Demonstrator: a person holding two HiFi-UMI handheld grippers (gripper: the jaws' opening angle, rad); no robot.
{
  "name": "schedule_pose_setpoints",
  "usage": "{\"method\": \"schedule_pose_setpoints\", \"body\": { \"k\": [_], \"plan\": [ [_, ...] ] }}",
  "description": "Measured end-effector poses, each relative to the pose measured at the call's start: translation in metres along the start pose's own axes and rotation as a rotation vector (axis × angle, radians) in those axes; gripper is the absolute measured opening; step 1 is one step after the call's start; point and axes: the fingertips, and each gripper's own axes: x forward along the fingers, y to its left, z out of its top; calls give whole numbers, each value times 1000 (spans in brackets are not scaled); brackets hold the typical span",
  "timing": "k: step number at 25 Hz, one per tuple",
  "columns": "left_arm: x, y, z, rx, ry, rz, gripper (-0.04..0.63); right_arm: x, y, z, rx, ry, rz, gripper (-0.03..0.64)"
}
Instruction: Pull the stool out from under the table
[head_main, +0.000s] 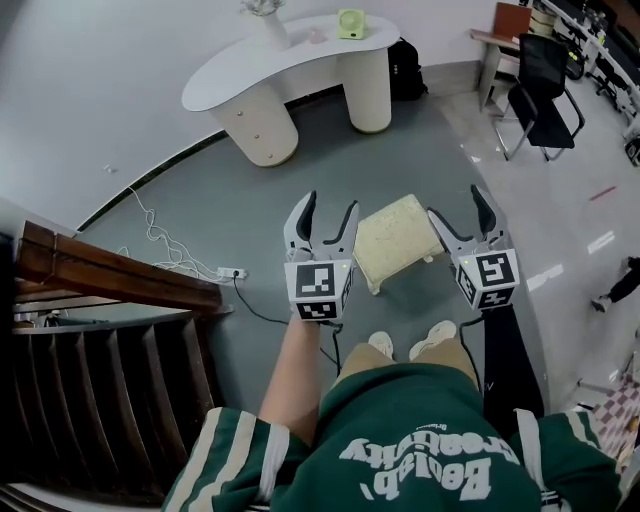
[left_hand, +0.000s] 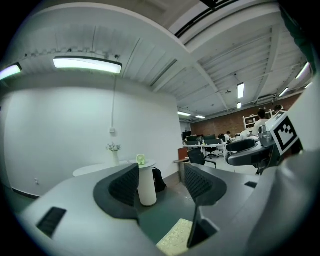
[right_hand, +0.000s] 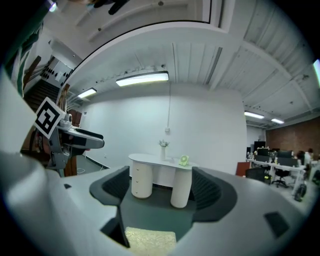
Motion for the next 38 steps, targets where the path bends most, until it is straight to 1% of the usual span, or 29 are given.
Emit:
{"method": "schedule_pose_setpoints", "body": {
  "k": [3, 5, 9, 11, 13, 15, 18, 19, 20, 24, 31, 36, 38],
  "plan": [
    [1, -11, 5, 29, -10, -17, 279, -4, -2, 4, -12, -2, -1, 387],
    [1, -15, 9, 41, -24, -17, 252, -5, -3, 2, -20, 8, 2, 382],
    [-3, -13, 13, 29, -39, 5, 220, -7, -2, 2, -39, 22, 7, 355],
    [-4, -12, 15, 24, -51, 6, 191, -8, -3, 6, -66, 19, -11, 298],
    [-5, -13, 16, 21, -67, -9, 182, -8, -5, 8, -89, 14, -33, 207],
    [-6, -11, 17, 30, -83, -4, 151, -9, -8, 10, -82, 5, -50, 117],
    [-8, -7, 21, 38, -90, 11, 80, -12, -13, 16, -47, -17, -77, 31],
    [-8, -6, 22, 42, -88, 17, 36, -13, -14, 18, -40, -22, -81, 5],
    [-9, -5, 23, 46, -86, 21, 5, -14, -14, 20, -34, -28, -80, 5],
    [-9, -4, 27, 41, -95, 14, 4, -13, -13, 22, -14, -37, -68, 5],
    [-10, 3, 31, 46, -100, 23, 3, -12, -14, 21, -22, -29, -82, 5],
    [-11, 8, 36, 15, -118, 16, 3, -10, -12, 25, -44, -33, -84, 5],
    [-11, 8, 34, 14, -115, 18, 3, -11, -12, 23, -55, -31, -92, 5]
  ]
}}
